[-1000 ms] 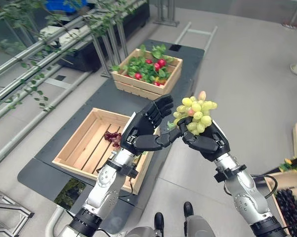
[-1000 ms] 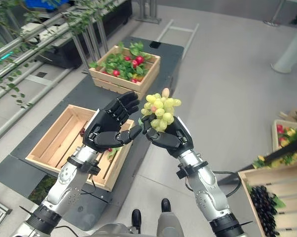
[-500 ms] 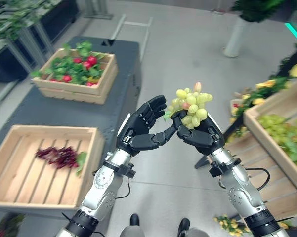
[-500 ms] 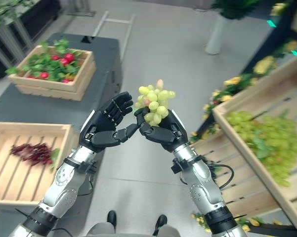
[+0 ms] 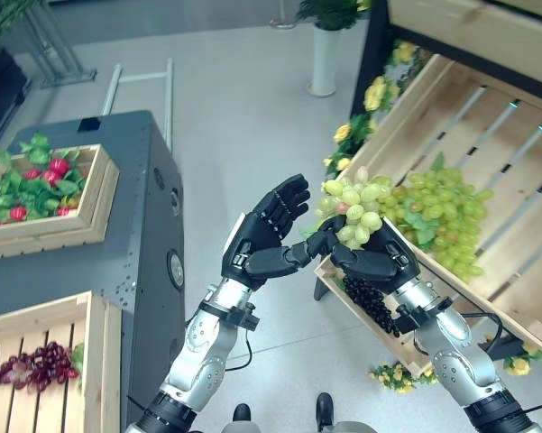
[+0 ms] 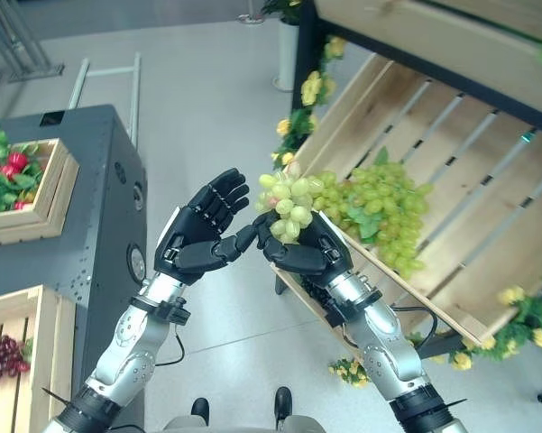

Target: Pick up the fruits from the basket on one side to the basket on the other side

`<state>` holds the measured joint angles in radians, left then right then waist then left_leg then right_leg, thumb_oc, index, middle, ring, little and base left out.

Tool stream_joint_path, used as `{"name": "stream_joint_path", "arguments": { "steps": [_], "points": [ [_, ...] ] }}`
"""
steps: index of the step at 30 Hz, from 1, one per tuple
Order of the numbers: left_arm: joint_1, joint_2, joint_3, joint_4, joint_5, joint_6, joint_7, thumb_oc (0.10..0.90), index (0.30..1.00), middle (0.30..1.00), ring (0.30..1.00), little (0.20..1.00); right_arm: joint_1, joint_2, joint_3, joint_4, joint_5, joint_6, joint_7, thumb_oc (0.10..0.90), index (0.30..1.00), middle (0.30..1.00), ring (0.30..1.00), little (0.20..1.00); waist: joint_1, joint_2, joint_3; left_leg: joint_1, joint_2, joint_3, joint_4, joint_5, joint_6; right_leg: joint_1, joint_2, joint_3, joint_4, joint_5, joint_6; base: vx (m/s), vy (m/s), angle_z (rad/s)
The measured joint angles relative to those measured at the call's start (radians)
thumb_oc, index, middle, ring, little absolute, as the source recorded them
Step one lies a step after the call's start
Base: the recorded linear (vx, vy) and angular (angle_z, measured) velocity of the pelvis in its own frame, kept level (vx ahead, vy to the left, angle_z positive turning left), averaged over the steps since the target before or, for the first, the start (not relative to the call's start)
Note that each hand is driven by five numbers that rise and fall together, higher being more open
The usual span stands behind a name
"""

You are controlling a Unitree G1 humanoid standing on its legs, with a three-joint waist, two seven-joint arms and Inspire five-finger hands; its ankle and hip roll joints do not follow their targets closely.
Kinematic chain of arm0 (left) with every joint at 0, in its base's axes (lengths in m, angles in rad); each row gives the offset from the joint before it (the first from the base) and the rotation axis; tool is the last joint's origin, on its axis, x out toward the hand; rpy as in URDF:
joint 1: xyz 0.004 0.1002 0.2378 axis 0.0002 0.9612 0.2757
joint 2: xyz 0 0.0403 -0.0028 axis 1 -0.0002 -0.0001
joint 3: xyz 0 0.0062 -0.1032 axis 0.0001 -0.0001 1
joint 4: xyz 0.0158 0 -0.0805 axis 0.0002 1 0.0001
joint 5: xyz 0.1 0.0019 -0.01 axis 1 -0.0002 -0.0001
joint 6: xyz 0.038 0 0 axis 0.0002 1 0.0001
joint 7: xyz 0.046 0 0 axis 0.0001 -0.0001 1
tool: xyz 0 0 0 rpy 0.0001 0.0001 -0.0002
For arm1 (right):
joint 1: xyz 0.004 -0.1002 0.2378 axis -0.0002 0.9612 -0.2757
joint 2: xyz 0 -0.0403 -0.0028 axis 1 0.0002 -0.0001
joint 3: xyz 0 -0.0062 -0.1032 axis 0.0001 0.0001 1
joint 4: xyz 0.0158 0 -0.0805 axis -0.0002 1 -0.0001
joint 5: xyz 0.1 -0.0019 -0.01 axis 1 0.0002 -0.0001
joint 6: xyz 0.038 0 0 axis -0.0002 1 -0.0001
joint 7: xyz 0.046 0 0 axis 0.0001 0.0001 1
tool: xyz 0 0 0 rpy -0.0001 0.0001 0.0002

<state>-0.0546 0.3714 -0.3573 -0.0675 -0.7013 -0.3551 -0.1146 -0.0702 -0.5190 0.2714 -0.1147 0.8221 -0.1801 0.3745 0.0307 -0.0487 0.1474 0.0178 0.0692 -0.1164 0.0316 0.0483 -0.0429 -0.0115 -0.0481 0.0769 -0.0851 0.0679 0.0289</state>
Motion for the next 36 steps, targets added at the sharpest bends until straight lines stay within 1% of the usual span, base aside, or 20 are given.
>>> {"name": "stream_joint_path", "arguments": {
  "steps": [1, 2, 3, 4, 5, 6, 7, 8, 11, 12, 16, 19, 20, 22, 23, 26, 28, 31, 36],
  "points": [
    [0.006, 0.000, 0.012, -0.012, 0.000, -0.001, 0.000, 0.800, 0.900, 0.900, 0.900, 0.900, 0.000, -0.007, -0.003, -0.017, 0.000, 0.000, 0.012, 0.400, 0.300, 0.300, 0.300, 0.300, -0.001, 0.003, -0.001, 0.010, -0.022, -0.041, -0.047, -0.003, 0.005, -0.001, -0.004, 0.020, -0.003, 0.005, 0.008, 0.08, 0.222, -0.64],
    [0.006, 0.000, 0.021, -0.022, 0.000, -0.001, 0.000, 0.800, 0.900, 0.900, 0.900, 0.900, 0.000, -0.010, -0.007, -0.027, 0.000, 0.000, 0.026, 0.400, 0.300, 0.300, 0.300, 0.300, -0.006, 0.016, -0.006, 0.012, -0.034, -0.066, -0.085, -0.008, 0.013, -0.001, 0.000, 0.029, -0.003, 0.010, 0.016, 0.07, 0.277, -0.57],
    [0.005, -0.001, 0.024, -0.026, -0.001, -0.002, -0.001, 0.800, 0.900, 0.900, 0.900, 0.900, 0.000, -0.013, -0.011, -0.032, 0.000, 0.000, 0.035, 0.400, 0.300, 0.300, 0.300, 0.300, -0.010, 0.023, -0.008, 0.014, -0.036, -0.074, -0.107, -0.011, 0.019, -0.001, 0.005, 0.028, -0.003, 0.012, 0.020, 0.07, 0.347, -0.48],
    [0.005, -0.003, 0.025, -0.036, -0.002, -0.003, -0.002, 0.800, 0.900, 0.900, 0.900, 0.900, -0.001, -0.026, -0.018, -0.045, 0.001, 0.000, 0.044, 0.400, 0.300, 0.300, 0.300, 0.300, -0.011, 0.045, -0.008, 0.015, -0.031, -0.070, -0.125, -0.018, 0.038, -0.001, 0.025, 0.022, -0.004, 0.014, 0.030, 0.06, 0.279, -0.67],
    [0.007, 0.006, 0.027, -0.038, -0.003, -0.005, -0.003, 0.800, 0.900, 0.900, 0.900, 0.900, -0.001, -0.016, -0.016, -0.046, 0.004, 0.000, 0.050, 0.400, 0.300, 0.300, 0.300, 0.300, 0.002, 0.033, -0.007, 0.022, -0.034, -0.058, -0.115, 0.008, 0.009, -0.005, 0.019, 0.024, -0.004, 0.018, 0.038, 0.08, 0.348, -0.78],
    [0.006, 0.023, 0.027, -0.038, -0.008, -0.005, -0.004, 0.800, 0.900, 0.900, 0.900, 0.900, -0.001, -0.008, -0.015, -0.051, 0.007, 0.000, 0.062, 0.400, 0.300, 0.300, 0.300, 0.300, 0.006, 0.018, -0.012, 0.014, -0.045, -0.039, -0.122, 0.007, 0.019, -0.013, 0.005, -0.001, -0.004, 0.021, 0.042, 0.05, 0.218, -0.61],
    [0.005, 0.031, 0.027, -0.039, -0.010, -0.005, -0.004, 0.800, 0.900, 0.900, 0.900, 0.900, -0.002, -0.005, -0.018, -0.052, 0.007, -0.001, 0.067, 0.400, 0.300, 0.300, 0.300, 0.300, -0.001, 0.012, -0.012, 0.020, -0.053, -0.038, -0.121, 0.008, 0.025, -0.015, -0.006, -0.007, -0.004, 0.020, 0.044, 0.06, 0.258, -0.22],
    [0.004, 0.039, 0.026, -0.039, -0.011, -0.004, -0.002, 0.800, 0.900, 0.900, 0.900, 0.900, -0.004, -0.004, -0.021, -0.053, 0.008, -0.001, 0.068, 0.400, 0.300, 0.300, 0.300, 0.300, -0.009, 0.010, -0.013, 0.021, -0.065, -0.032, -0.121, 0.014, 0.040, -0.015, -0.020, -0.008, -0.003, 0.021, 0.050, 0.07, 0.291, -0.08],
    [-0.001, 0.046, 0.033, -0.042, -0.014, -0.004, -0.001, 0.800, 0.900, 0.900, 0.900, 0.900, -0.012, 0.007, -0.026, -0.055, 0.011, -0.002, 0.068, 0.400, 0.300, 0.300, 0.300, 0.300, 0.000, 0.014, -0.011, 0.036, -0.086, 0.003, -0.120, 0.014, 0.052, -0.014, -0.041, -0.017, 0.000, 0.029, 0.086, 0.05, 0.331, -0.23],
    [-0.001, 0.049, 0.033, -0.043, -0.019, -0.003, -0.001, 0.800, 0.900, 0.900, 0.900, 0.900, -0.023, 0.012, -0.029, -0.055, 0.011, -0.002, 0.068, 0.400, 0.300, 0.300, 0.300, 0.300, 0.000, 0.017, -0.010, 0.040, -0.088, 0.017, -0.120, 0.011, 0.056, -0.014, -0.042, -0.010, -0.001, 0.030, 0.087, 0.02, 0.185, -0.24],
    [-0.001, 0.053, 0.044, -0.043, -0.019, 0.013, -0.004, 0.800, 0.900, 0.900, 0.900, 0.900, -0.064, 0.034, -0.041, -0.055, 0.020, -0.007, 0.068, 0.400, 0.300, 0.300, 0.300, 0.300, -0.008, 0.021, -0.007, 0.059, -0.090, 0.060, -0.120, 0.002, 0.065, -0.013, -0.044, -0.006, 0.000, 0.034, 0.093, -0.02, 0.117, -0.31],
    [-0.001, 0.053, 0.045, -0.043, -0.019, 0.016, -0.003, 0.800, 0.900, 0.900, 0.900, 0.900, -0.086, 0.040, -0.068, -0.054, 0.020, -0.010, 0.067, 0.400, 0.300, 0.300, 0.300, 0.300, -0.011, 0.022, -0.006, 0.072, -0.088, 0.088, -0.121, -0.002, 0.066, -0.014, -0.044, -0.007, 0.003, 0.035, 0.094, -0.06, -0.044, -0.30],
    [-0.001, 0.053, 0.046, -0.043, -0.019, 0.016, 0.000, 0.800, 0.900, 0.900, 0.900, 0.900, -0.100, 0.040, -0.074, -0.049, 0.020, -0.020, 0.066, 0.400, 0.300, 0.300, 0.300, 0.300, -0.009, 0.023, -0.005, 0.078, -0.085, 0.100, -0.121, -0.005, 0.065, -0.014, -0.045, -0.010, 0.002, 0.034, 0.093, -0.10, -0.154, -0.33],
    [-0.010, 0.053, 0.052, -0.043, -0.019, 0.016, 0.013, 0.800, 0.900, 0.900, 0.900, 0.900, -0.134, 0.019, -0.075, -0.033, 0.020, -0.041, 0.065, 0.400, 0.300, 0.300, 0.300, 0.300, -0.008, 0.022, -0.005, 0.080, -0.075, 0.124, -0.121, -0.006, 0.062, -0.019, -0.054, -0.048, -0.007, 0.032, 0.096, -0.07, -0.141, -0.33],
    [-0.019, 0.053, 0.053, -0.043, -0.019, 0.016, 0.027, 0.800, 0.900, 0.900, 0.900, 0.900, -0.151, 0.009, -0.091, -0.021, 0.020, -0.048, 0.065, 0.400, 0.300, 0.300, 0.300, 0.300, -0.007, 0.018, -0.005, 0.080, -0.070, 0.127, -0.121, -0.013, 0.060, -0.024, -0.052, -0.066, -0.004, 0.041, 0.094, -0.03, -0.115, -0.17],
    [-0.021, 0.050, 0.053, -0.043, -0.020, 0.016, 0.031, 0.800, 0.900, 0.900, 0.900, 0.900, -0.160, -0.004, -0.128, -0.008, 0.019, -0.057, 0.042, 0.400, 0.300, 0.300, 0.300, 0.300, -0.013, 0.017, -0.004, 0.078, -0.053, 0.123, -0.121, -0.016, 0.048, -0.025, -0.032, -0.061, -0.007, 0.049, 0.085, -0.02, -0.129, -0.04],
    [-0.021, 0.043, 0.053, -0.043, -0.021, 0.016, 0.031, 0.800, 0.900, 0.900, 0.900, 0.900, -0.161, -0.015, -0.144, -0.006, 0.019, -0.057, 0.026, 0.400, 0.300, 0.300, 0.300, 0.300, -0.014, 0.016, -0.004, 0.078, -0.042, 0.122, -0.121, -0.016, 0.039, -0.025, -0.019, -0.061, -0.005, 0.055, 0.072, 0.01, -0.116, -0.03],
    [-0.021, 0.034, 0.053, -0.043, -0.021, 0.016, 0.029, 0.800, 0.900, 0.900, 0.900, 0.900, -0.165, -0.037, -0.148, 0.000, 0.019, -0.057, -0.004, 0.400, 0.300, 0.300, 0.300, 0.300, -0.014, 0.015, -0.004, 0.079, -0.030, 0.121, -0.121, -0.016, 0.028, -0.024, -0.006, -0.061, -0.004, 0.056, 0.061, 0.01, -0.068, -0.01],
    [-0.021, 0.033, 0.053, -0.043, -0.021, 0.016, 0.029, 0.800, 0.900, 0.900, 0.900, 0.900, -0.188, -0.042, -0.148, 0.053, 0.009, -0.056, -0.029, 0.400, 0.300, 0.300, 0.300, 0.300, -0.012, 0.015, -0.005, 0.080, -0.028, 0.119, -0.121, -0.017, 0.025, -0.021, -0.004, -0.062, -0.004, 0.056, 0.059, 0.00, -0.017, 0.02]
  ]
}}
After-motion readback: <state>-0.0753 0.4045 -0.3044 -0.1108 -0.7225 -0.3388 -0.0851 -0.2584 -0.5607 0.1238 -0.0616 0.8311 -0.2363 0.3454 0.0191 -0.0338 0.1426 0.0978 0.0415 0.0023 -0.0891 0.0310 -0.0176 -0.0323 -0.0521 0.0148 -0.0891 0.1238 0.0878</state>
